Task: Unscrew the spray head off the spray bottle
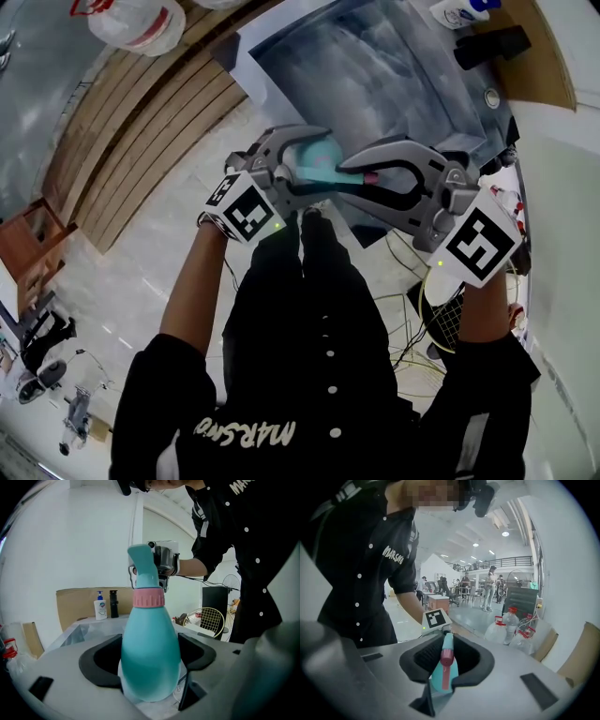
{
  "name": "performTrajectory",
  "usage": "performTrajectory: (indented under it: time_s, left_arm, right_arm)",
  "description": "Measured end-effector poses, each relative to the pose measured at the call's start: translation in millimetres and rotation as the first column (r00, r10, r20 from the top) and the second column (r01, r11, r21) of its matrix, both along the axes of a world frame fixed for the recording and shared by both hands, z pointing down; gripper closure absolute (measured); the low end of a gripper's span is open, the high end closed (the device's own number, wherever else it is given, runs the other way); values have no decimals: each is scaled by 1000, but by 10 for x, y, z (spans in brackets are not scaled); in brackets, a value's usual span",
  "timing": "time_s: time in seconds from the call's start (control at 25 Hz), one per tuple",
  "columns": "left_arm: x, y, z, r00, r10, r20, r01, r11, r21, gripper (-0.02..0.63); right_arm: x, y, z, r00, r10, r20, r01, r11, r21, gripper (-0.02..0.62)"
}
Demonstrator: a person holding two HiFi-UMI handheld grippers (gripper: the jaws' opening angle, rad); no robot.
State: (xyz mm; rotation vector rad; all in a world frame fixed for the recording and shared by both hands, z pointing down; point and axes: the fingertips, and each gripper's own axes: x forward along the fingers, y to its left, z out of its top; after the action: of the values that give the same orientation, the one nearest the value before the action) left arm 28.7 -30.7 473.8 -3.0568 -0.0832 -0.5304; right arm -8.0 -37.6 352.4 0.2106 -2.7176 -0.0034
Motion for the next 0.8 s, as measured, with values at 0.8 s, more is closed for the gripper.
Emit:
performTrajectory:
  time_s: [0.8]
  left_arm:
    - [-16,-25,-28,994,105,-6,-105,994,-26,218]
  right_arm:
    - [-30,-186,-33,977,-209,48,210,977,-38,486]
